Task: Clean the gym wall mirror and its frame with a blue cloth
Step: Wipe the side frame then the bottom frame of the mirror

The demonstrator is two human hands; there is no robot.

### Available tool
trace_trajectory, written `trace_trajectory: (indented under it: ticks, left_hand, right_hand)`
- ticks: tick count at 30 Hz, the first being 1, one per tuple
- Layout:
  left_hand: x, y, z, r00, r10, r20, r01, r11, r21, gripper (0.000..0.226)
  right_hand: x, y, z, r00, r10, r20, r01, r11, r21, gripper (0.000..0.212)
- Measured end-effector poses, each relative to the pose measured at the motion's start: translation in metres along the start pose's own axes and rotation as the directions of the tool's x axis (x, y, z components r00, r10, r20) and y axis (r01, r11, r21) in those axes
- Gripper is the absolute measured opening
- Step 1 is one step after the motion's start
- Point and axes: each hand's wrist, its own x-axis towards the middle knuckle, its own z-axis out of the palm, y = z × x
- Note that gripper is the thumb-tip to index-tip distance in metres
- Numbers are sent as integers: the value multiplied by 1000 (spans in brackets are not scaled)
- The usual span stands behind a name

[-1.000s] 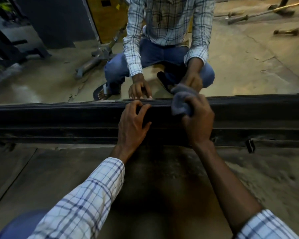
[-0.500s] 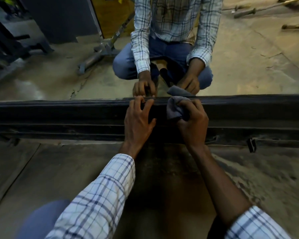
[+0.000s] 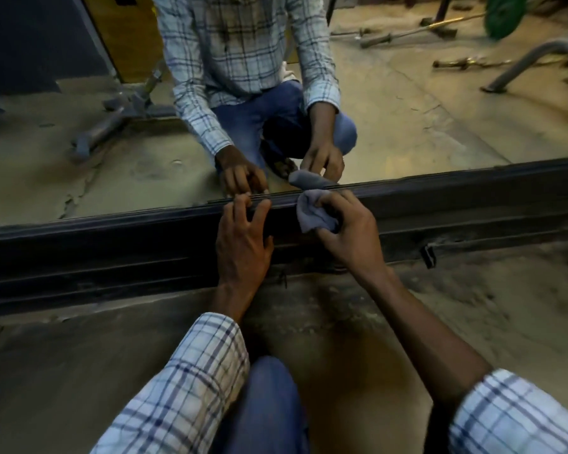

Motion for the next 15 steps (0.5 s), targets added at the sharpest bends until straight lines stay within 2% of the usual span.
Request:
trace_trajectory:
  ticks: [6,12,15]
  left_hand:
    - [0,6,2,1000,-22,-13,22,999,-35,70]
    - [-3,11,2,998,-51,-34,50,998,-40,69]
    - [0,24,3,996,-73,-46,71,996,-57,64]
  right_hand:
    - [16,-11,7,995,75,-58,-80,993,-87,26]
    - [14,2,-10,1000,10,-14,-10,998,-63,32]
    - [10,24,-24,988,48,-148,-57,997,-61,30]
